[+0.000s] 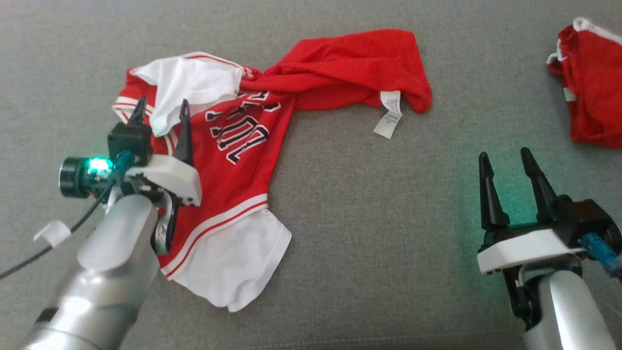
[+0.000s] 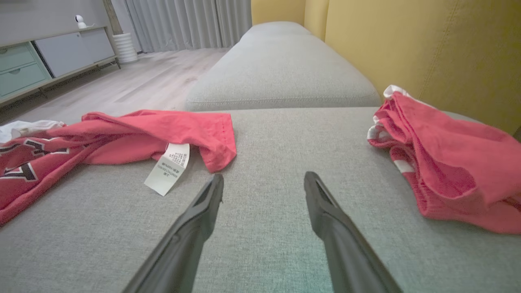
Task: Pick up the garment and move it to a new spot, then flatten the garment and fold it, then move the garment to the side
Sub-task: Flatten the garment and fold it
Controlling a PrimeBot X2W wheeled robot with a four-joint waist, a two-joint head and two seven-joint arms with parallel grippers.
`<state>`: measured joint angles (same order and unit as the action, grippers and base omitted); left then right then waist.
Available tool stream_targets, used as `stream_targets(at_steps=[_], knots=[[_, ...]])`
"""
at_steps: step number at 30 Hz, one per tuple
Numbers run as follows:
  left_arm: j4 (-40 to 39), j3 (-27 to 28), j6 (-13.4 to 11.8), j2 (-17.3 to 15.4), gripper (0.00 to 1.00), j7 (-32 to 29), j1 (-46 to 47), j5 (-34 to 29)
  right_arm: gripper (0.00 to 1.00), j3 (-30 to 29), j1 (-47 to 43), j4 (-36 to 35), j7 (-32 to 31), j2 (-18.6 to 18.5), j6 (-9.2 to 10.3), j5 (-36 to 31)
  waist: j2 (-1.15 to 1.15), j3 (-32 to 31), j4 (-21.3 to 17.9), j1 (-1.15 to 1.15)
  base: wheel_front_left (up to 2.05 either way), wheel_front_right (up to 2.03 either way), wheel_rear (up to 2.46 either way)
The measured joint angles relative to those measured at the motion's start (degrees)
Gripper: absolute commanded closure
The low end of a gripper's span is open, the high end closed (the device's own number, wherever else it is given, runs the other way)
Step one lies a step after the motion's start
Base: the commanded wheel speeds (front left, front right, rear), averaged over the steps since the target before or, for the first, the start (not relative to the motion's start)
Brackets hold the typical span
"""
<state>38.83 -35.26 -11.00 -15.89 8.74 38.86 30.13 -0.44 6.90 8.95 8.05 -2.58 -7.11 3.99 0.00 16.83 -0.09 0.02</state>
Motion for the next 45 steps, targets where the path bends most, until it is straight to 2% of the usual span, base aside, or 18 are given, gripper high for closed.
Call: stream_targets(at_steps=[9, 10, 11, 12, 13, 15, 16, 24, 26, 28, 33, 37, 41, 45], knots=[[9.5, -1.8, 3.4, 1.8, 0.00, 0.5, 4.2, -0.8, 0.00, 0.3, 1.1, 0.0, 0.0, 0.0, 0.00, 0.0, 0.00, 3.2, -1.2, -0.01, 0.00, 0.00, 0.00], [9.9, -1.9, 3.5, 2.1, 0.10, 0.9, 4.4, -0.8, 0.00, 0.3, 1.1, 0.0, 0.0, 0.0, 0.00, 0.0, 0.00, 3.3, -1.2, -0.01, 0.00, 0.00, 0.00], [10.3, -1.9, 3.5, 2.2, 0.40, 1.3, 4.5, -0.8, 0.00, 0.3, 1.1, 0.0, 0.1, 0.0, 0.00, 0.0, 0.00, 3.4, -1.2, -0.01, 0.00, 0.00, 0.00], [10.7, -1.9, 3.5, 2.2, 0.53, 1.9, 4.7, -0.8, 0.00, 0.3, 1.1, 0.1, 0.1, 0.0, 0.00, 0.0, 0.00, 3.4, -1.2, -0.01, 0.00, 0.00, 0.00], [11.0, -1.8, 3.5, 2.2, 0.53, 2.5, 4.7, -0.8, 0.00, 0.3, 1.1, 0.1, 0.1, 0.0, 0.00, 0.0, 0.00, 3.5, -1.3, -0.01, 0.00, 0.00, 0.00], [11.3, -1.8, 3.5, 2.2, 0.64, 3.3, 5.1, -1.0, 0.00, 0.3, 1.1, 0.1, 0.2, 0.0, 0.00, 0.0, 0.00, 3.6, -1.2, -0.01, 0.00, 0.00, 0.00], [11.4, -1.8, 3.5, 2.2, 0.65, 3.5, 5.4, -1.0, 0.00, 0.2, 1.1, 0.2, 0.2, 0.0, 0.00, 0.0, 0.00, 3.6, -1.2, -0.01, 0.00, 0.00, 0.00], [11.9, -1.4, 3.5, 2.5, 0.61, 4.7, 6.9, -1.0, 0.00, 0.3, 2.1, 1.1, 0.6, 0.0, 0.00, 0.6, 0.00, 3.5, -1.0, -0.02, 0.00, 0.00, 0.00], [12.0, -1.4, 3.5, 2.6, 0.72, 5.0, 7.0, -1.0, 0.00, 0.3, 2.1, 1.2, 0.6, 0.0, 0.00, 0.6, 0.00, 3.4, -1.0, -0.02, 0.00, 0.00, 0.00], [12.2, -1.4, 3.5, 2.6, 1.00, 5.1, 7.0, -1.0, 0.00, 0.3, 2.1, 1.5, 0.8, 0.0, 0.00, 0.6, 0.00, 3.2, -1.0, -0.02, 0.00, 0.00, 0.00], [11.9, -1.5, 3.4, 2.6, 1.00, 5.3, 7.0, -1.8, 0.00, 0.3, 2.1, 2.1, 1.0, 0.0, 0.00, 0.9, 0.00, 2.5, -1.0, -0.02, 0.00, 0.00, 0.00], [8.9, -1.5, 3.1, 2.3, 1.00, 5.6, 7.0, -3.3, 0.00, -0.1, 2.0, 2.8, 1.5, 0.0, 0.00, 0.9, 0.00, 1.3, -0.5, -0.02, 0.00, 0.00, 0.00], [1.7, -1.5, 1.9, 1.0, 1.00, 5.7, 6.8, -5.7, 0.00, -0.8, 1.9, 3.3, 1.6, 0.0, 0.00, 1.0, 0.00, -0.6, 0.4, -0.02, 0.00, 0.00, 0.00], [-7.6, -1.4, 0.3, -1.8, 1.00, 5.8, 4.6, -8.0, 0.00, -1.7, 1.5, 4.1, 2.1, 0.0, 0.00, 1.2, 0.00, -3.1, 1.8, -0.02, 0.00, 0.00, 0.00]])
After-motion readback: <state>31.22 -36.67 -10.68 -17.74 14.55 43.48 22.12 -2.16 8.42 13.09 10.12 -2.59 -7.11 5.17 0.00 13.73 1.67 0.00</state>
